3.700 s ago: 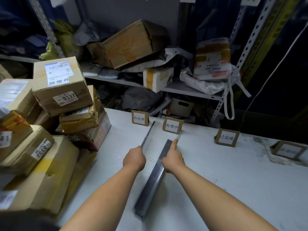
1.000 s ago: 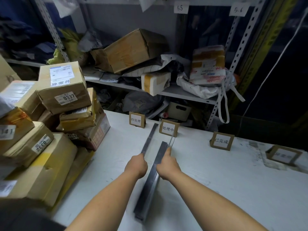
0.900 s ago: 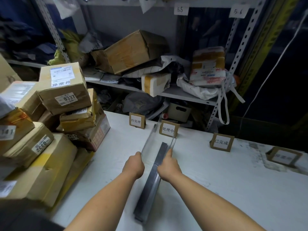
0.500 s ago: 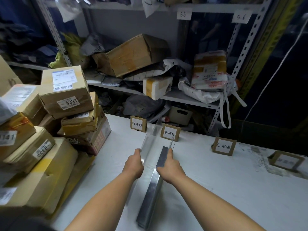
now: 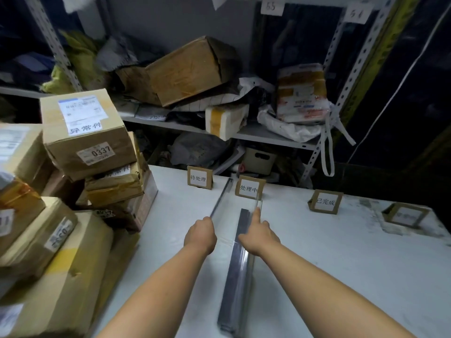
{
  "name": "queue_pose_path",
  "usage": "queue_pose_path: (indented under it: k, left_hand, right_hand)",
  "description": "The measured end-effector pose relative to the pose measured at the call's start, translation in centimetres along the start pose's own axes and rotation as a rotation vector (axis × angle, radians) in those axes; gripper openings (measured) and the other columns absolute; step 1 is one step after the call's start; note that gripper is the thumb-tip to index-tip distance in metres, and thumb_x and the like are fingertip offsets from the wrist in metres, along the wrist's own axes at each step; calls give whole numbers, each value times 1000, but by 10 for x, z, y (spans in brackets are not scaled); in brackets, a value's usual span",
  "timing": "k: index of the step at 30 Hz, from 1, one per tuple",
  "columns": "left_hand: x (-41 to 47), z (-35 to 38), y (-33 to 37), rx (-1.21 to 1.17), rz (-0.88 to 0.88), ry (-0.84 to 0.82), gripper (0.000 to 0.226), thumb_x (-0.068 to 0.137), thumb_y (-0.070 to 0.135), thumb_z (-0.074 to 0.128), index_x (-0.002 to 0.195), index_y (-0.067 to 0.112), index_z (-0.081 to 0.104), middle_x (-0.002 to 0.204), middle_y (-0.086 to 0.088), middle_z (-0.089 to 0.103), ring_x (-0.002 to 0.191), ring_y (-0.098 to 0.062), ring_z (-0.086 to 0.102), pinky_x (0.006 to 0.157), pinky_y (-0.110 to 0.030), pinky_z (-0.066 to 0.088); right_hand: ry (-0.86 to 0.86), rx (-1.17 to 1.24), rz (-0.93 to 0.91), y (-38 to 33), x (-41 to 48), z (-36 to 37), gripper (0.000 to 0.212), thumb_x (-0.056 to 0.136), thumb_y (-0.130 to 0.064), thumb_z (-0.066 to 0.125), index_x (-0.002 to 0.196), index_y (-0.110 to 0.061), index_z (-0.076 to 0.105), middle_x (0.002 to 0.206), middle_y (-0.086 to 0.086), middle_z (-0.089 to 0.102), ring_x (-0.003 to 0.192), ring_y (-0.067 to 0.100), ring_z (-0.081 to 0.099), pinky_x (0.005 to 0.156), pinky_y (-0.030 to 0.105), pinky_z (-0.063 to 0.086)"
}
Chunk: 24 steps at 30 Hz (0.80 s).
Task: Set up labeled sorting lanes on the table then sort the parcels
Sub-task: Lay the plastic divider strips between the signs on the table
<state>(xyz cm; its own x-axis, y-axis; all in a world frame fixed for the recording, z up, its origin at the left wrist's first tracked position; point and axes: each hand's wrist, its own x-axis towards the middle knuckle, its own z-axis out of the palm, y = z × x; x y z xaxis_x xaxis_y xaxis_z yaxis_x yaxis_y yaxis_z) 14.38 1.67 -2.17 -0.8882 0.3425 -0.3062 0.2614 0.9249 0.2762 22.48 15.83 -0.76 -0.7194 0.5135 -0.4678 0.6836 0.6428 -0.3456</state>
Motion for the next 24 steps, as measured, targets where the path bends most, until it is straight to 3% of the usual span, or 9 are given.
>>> queue_pose_path:
  k: [6,10,12,24]
  left_hand:
    - [-4,3,-10,94,26,26,26,94,1,41,107,8,63,109,-11,64,90,-27,61,70,-31,46]
    - [-7,1,-13,47,51,21,29,103,23,41,111,9,65,107,-10,65,83,-27,57,69,-33,45]
    - [-7,-2,-13,43,63,-12,35,104,30,39,113,9,65,111,-12,66,92,-30,61,73,-33,47]
    - [-23,2,-9,47,54,-52,34,93,23,48,125,11,45,117,-11,61,94,-28,57,70,-34,42]
  right_hand:
    - [30,-4,26,-9,-5,9,103,95,-35,58,160,-22,-22,161,19,25,120,35,59,87,38,53]
    - [14,12,32,-12,-7,13,106,94,-38,59,159,-23,-23,164,20,20,124,36,57,88,39,53]
    - [12,6,35,-12,-8,11,106,94,-38,59,160,-23,-22,164,21,19,127,37,55,94,41,53]
    - [28,-6,4,-7,-16,5,103,94,-34,60,162,-24,-16,155,18,31,118,35,58,92,44,56]
